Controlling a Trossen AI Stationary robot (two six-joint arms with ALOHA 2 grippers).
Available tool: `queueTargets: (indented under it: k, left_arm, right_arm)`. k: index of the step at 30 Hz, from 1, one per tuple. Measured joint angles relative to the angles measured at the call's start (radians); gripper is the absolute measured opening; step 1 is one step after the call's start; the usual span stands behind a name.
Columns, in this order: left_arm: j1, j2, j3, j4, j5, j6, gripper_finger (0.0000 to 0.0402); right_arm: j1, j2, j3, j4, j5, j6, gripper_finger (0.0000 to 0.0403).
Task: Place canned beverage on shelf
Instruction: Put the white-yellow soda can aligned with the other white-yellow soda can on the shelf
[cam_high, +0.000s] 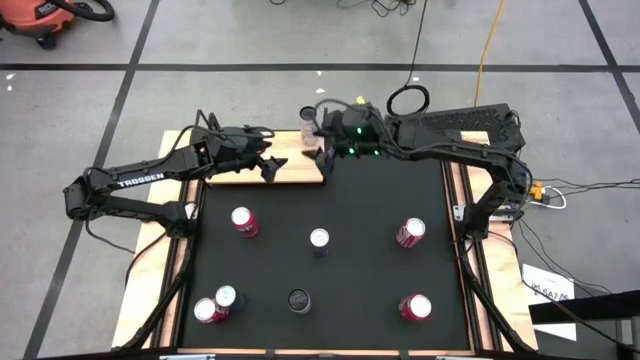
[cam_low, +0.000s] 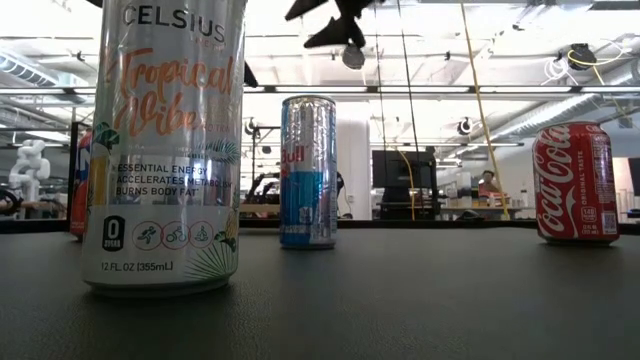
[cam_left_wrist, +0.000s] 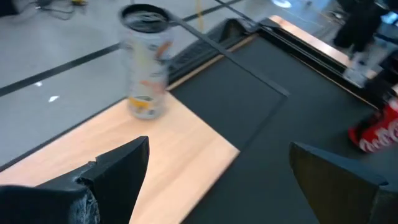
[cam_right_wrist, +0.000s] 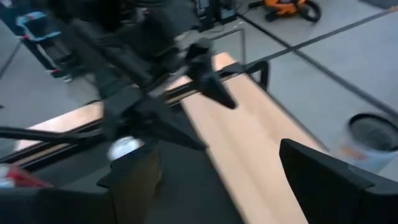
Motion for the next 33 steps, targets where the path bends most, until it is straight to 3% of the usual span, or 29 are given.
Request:
queueTargets:
  k: [11,19,27,30,33]
  left_arm:
    - [-0.142,0.0,0.0,0.004,0.072,0.136,0.0386]
    - [-0.183,0.0,0.0,0.03,0.187,0.186,0.0386]
    - [-0.254,-0.005,0.015,0.021,0.346,0.259,0.0386]
    - [-0.298,-0.008,0.016,-0.003,0.336,0.286,0.0386]
    - [-0.339,-0.009,0.016,-0.053,0.299,0.255,0.0386]
  right_arm:
    - [0.214,-0.096,0.0,-0.364,0.166,0.273,0.0314]
    - [0.397,-0.104,0.0,-0.553,0.162,0.545,0.0314]
    - [0.528,-0.027,0.0,-0.322,0.187,0.422,0.0314]
    - [0.546,0.023,0.0,-0.202,0.181,0.331,0.0314]
    - [0.547,0.076,0.0,-0.129,0.084,0.258,0.0314]
